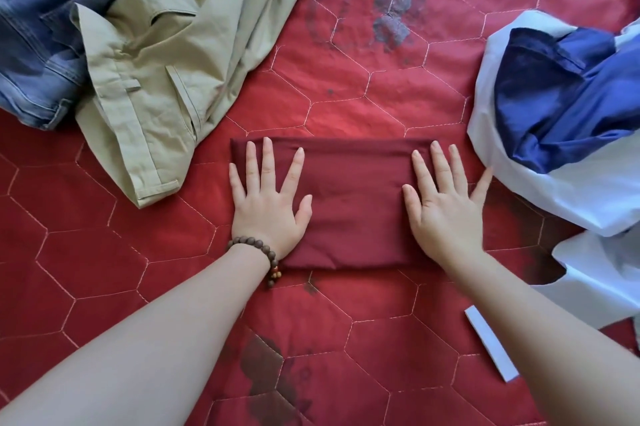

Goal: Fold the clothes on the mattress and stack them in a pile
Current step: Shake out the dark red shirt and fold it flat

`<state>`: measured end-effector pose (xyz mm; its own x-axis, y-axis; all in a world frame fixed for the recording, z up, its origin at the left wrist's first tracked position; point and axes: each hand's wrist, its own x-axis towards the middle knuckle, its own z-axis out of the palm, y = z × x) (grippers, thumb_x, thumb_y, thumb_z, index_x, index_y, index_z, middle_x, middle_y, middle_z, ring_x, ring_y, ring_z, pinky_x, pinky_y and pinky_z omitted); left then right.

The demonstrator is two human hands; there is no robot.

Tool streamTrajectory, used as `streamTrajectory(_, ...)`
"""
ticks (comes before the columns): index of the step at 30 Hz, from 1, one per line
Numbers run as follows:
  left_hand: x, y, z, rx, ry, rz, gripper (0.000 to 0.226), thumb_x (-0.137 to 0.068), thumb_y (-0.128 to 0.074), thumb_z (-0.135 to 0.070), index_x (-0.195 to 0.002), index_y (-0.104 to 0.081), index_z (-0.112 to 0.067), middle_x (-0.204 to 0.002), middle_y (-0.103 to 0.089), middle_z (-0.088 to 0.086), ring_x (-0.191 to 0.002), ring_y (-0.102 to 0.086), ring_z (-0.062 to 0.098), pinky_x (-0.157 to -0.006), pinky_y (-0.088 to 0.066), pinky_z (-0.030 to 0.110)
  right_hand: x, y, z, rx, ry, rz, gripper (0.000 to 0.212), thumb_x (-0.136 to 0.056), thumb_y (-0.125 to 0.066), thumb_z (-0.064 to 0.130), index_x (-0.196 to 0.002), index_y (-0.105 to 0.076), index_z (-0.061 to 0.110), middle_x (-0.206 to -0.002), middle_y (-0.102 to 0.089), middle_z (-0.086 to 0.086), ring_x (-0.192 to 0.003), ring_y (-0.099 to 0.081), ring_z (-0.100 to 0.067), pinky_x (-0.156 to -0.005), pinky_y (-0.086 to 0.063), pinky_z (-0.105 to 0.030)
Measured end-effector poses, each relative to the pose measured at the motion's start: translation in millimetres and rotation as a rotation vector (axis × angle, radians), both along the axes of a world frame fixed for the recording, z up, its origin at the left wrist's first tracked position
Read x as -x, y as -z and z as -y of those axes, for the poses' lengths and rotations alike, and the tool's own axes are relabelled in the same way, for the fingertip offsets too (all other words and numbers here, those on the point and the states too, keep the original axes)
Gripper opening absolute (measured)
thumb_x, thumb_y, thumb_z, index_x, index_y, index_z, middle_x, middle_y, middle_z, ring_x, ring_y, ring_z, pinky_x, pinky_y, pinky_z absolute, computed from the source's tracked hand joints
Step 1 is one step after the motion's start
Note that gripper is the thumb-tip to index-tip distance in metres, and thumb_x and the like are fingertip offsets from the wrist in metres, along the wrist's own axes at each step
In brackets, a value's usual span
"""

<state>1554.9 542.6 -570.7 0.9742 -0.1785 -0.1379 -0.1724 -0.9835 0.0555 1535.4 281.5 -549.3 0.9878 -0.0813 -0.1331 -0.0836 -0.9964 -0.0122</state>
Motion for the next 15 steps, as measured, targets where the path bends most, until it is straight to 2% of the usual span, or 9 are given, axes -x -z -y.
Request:
streamTrajectory(3,0.2,0.6,-0.4,-0.014,-0.007,0.000,0.070,-0.090,-0.025,-0.054,-0.154,-0.007,-0.033,-0.160,0.000,0.019,-0.147,0.005,0.039,-0.114,-0.007,0.062,1.1,-5.3,-54.5,-0.104,-0.098,0.232,0.055,-0.096,-0.038,0.037,-0.143,-0.043,0.011,-0.156,-0.031,-0.009,-0.147,-0.019,-0.024,-0.115,-0.004,-0.063)
streamTrajectory(5,0.0,-0.2,0.1,-0.016,-0.004,-0.010,0.070,-0.088,-0.023,-0.054,-0.153,-0.004,-0.034,-0.160,0.001,0.019,-0.147,0.005,0.039,-0.114,-0.006,0.062,4.0,-3.1,-101.8,-0.200,-0.281,0.206,0.054,-0.097,-0.040,0.036,-0.146,-0.040,0.013,-0.156,-0.030,-0.005,-0.147,-0.020,-0.022,-0.115,-0.008,-0.062)
streamTrajectory(8,0.9,-0.2,-1.0,-0.025,0.000,-0.009,0.070,-0.088,-0.022,-0.054,-0.152,-0.002,-0.034,-0.160,0.001,0.018,-0.147,0.005,0.038,-0.115,-0.007,0.061,7.0,10.7,-115.3,-0.156,-0.403,0.049,0.055,-0.101,-0.031,0.043,-0.151,-0.028,0.021,-0.159,-0.020,0.000,-0.148,-0.016,-0.020,-0.117,-0.008,-0.058)
streamTrajectory(12,0.4,0.6,-1.4,0.031,-0.016,-0.003,0.070,-0.089,-0.029,-0.055,-0.153,-0.009,-0.034,-0.160,0.002,0.020,-0.147,0.006,0.037,-0.116,-0.005,0.059,6.7,21.9,-46.8,-0.047,-0.206,0.015,0.056,-0.099,-0.026,0.049,-0.152,-0.022,0.030,-0.161,-0.015,-0.003,-0.149,-0.012,-0.022,-0.118,-0.006,-0.054)
streamTrajectory(15,-1.6,-3.6,-2.7,0.131,-0.127,0.034,0.071,-0.088,-0.039,-0.051,-0.152,-0.019,-0.028,-0.157,0.001,0.027,-0.145,0.003,0.044,-0.117,-0.006,0.057,13.3,17.9,-24.7,-0.046,-0.032,-0.017,0.057,-0.098,-0.025,0.050,-0.152,-0.018,0.035,-0.162,-0.007,-0.008,-0.149,-0.006,-0.022,-0.118,-0.004,-0.055)
